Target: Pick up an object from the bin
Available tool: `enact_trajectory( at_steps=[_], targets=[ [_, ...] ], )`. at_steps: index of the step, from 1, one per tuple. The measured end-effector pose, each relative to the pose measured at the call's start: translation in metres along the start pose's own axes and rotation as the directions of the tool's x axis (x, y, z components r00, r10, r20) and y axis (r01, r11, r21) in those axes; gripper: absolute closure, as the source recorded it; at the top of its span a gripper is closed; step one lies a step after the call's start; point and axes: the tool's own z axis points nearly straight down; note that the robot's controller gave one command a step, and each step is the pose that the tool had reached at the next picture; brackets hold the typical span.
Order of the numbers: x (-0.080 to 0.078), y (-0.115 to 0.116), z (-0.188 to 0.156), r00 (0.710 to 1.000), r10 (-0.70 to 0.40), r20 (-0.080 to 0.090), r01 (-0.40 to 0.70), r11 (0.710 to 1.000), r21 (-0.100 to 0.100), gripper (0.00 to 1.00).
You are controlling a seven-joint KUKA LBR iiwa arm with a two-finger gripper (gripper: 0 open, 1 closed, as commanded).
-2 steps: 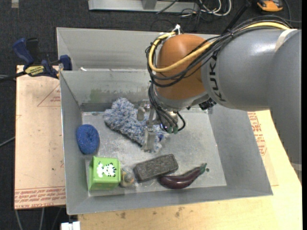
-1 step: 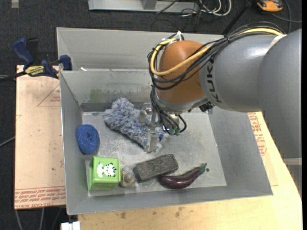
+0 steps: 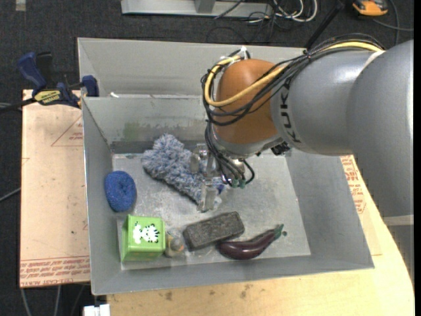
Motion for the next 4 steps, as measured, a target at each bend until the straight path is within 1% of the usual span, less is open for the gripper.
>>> enact_trajectory(
  at_steps=[1, 2, 3, 4],
  targets=[
    [-0.005, -0.006, 0.005, 1.0, 0.017, 0.005, -0.017, 1.0, -0.002, 0.0],
    [-0.021, -0.013, 0.041, 0.997, 0.071, 0.007, -0.071, 0.997, -0.003, 1.0],
    [-0.021, -0.013, 0.041, 0.997, 0.072, 0.007, -0.072, 0.997, -0.003, 1.0],
    [-0.006, -0.029, -0.094, 0.994, 0.107, 0.005, -0.107, 0.994, -0.002, 1.0]
  ],
)
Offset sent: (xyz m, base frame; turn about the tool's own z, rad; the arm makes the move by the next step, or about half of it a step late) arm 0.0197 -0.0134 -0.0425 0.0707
